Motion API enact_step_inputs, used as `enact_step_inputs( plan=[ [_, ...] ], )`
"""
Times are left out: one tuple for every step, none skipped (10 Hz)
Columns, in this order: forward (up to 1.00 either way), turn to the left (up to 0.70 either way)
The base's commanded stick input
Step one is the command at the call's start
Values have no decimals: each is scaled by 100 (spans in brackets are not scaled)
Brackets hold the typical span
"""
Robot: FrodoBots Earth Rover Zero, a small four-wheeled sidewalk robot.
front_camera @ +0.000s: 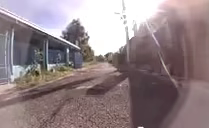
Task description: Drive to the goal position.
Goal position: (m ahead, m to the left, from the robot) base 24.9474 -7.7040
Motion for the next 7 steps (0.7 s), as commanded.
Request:
enact_step_inputs(
  plan=[
    [100,0],
    [100,0],
    [100,0],
    [100,0],
    [100,0],
    [100,0],
    [100,0]
  ],
)
